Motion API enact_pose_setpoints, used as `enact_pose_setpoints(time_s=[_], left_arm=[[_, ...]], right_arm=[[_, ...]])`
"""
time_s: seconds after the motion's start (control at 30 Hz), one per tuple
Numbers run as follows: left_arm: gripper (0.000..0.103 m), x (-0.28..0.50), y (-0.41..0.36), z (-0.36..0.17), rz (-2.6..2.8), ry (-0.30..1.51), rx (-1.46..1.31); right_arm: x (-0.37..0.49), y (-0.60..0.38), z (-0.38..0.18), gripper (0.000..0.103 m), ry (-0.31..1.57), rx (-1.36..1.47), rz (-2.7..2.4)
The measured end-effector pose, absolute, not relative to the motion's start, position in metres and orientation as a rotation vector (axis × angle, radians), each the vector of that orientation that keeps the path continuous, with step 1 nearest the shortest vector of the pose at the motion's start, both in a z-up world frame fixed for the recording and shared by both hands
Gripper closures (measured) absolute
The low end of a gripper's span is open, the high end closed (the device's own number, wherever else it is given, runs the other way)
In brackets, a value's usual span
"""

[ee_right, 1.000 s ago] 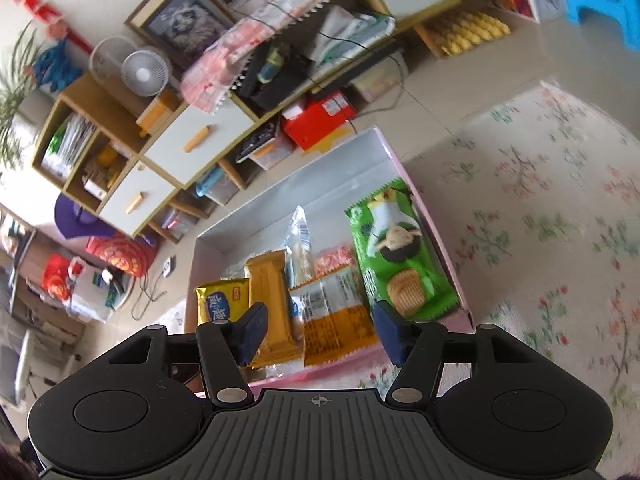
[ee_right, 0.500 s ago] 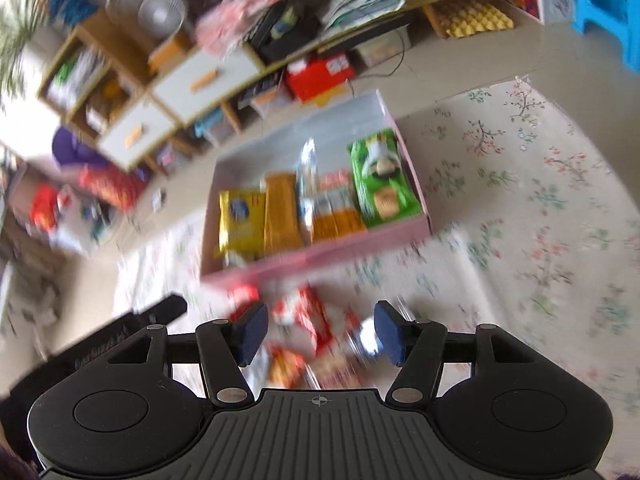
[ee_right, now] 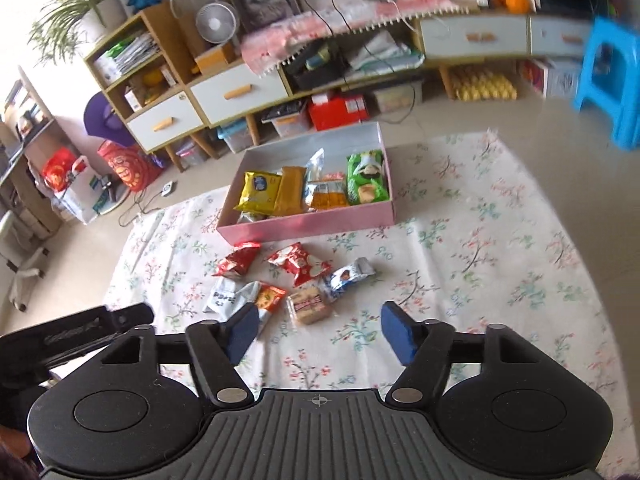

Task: Organize snacks
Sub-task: 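Withdraw both grippers from the box toward the loose snacks, then grasp white biscuit packet with left gripper while right gripper grasps red candy pack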

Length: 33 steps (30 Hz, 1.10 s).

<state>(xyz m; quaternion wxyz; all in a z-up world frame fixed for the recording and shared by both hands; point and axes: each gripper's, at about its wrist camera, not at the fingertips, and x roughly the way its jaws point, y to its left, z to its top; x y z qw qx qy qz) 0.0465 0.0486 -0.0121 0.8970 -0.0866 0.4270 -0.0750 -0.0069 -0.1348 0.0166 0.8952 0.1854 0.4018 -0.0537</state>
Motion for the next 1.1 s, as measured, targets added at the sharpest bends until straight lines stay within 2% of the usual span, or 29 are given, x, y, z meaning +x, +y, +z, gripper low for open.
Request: enact_pose_setpoints(time_s=[0.17,0.27,0.47,0.97,1.1], left_arm=[[0.04,0.053,0.041,-0.021,-0.126,0.888,-0.092],[0.034,0.056,0.042,-0.022,-0.133,0.9,-0.115],[0.032,0.047,0.033,-0.023,-0.157,0.882,-0.059],[0.03,0.046,0.029,-0.028,-0.142,0.888,-0.016],[0.03,0.049,0.027,-0.034,-0.128,0.898,0.01]], right_arm=[[0.004,-0.131,0.005,0.032,0.89,0.365,-0.116],[0.004,-0.124,0.008,0.032,0.877,0.342,-0.098],[0.004,-0.119,0.012,0.031,0.855,0.333,-0.096],[0.006,-0.116,0.008,0.028,0.862,0.294,-0.108],[0.009,-0.119,0.002,0.025,0.876,0.3,-0.13]])
